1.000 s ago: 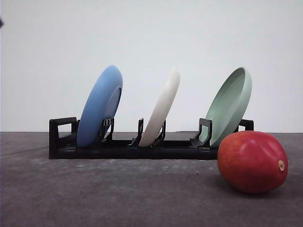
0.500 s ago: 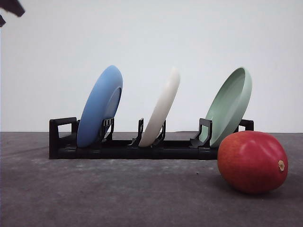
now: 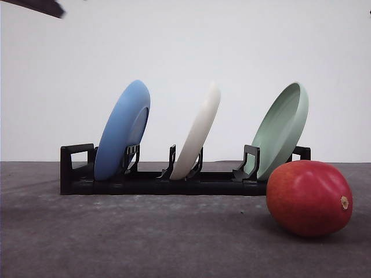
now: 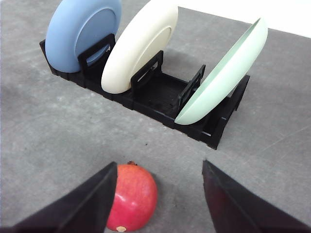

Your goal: Place pomegranate in white plate

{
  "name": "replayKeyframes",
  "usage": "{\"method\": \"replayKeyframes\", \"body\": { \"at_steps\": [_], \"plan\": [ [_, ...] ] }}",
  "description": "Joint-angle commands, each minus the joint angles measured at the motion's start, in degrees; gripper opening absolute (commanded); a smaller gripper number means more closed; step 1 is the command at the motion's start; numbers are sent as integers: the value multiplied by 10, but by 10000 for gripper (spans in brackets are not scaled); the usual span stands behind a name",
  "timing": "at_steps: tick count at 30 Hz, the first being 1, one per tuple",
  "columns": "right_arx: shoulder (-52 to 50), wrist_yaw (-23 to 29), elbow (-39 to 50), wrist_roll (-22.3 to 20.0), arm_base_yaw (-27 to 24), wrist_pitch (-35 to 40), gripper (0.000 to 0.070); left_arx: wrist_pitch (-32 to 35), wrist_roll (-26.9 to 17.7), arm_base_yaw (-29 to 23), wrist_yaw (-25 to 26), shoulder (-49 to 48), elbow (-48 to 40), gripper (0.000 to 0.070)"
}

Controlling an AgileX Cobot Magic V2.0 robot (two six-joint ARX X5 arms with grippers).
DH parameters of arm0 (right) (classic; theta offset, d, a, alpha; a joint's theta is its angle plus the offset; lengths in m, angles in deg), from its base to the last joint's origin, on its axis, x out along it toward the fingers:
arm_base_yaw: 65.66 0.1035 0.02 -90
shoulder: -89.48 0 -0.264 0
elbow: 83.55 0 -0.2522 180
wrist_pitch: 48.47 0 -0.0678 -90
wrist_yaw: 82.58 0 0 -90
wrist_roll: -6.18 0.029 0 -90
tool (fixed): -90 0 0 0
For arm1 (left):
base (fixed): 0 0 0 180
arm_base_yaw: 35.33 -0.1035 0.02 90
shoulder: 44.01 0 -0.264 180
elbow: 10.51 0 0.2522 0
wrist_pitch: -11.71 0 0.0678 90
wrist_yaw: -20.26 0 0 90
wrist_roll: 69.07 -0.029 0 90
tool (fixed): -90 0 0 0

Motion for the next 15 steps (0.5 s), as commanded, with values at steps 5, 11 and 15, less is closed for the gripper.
{"method": "replayKeyframes", "body": {
  "at_steps": [5,11,15],
  "plan": [
    [1,-2,-9,11,3,6,355,87,2,47,-40,85,11,434],
    [1,-2,-9,11,3,6,355,208,3,88,-88,180,12,434],
    [1,-2,-9,11,3,6,355,280,3,112,-117,245,23,434]
  ]
}}
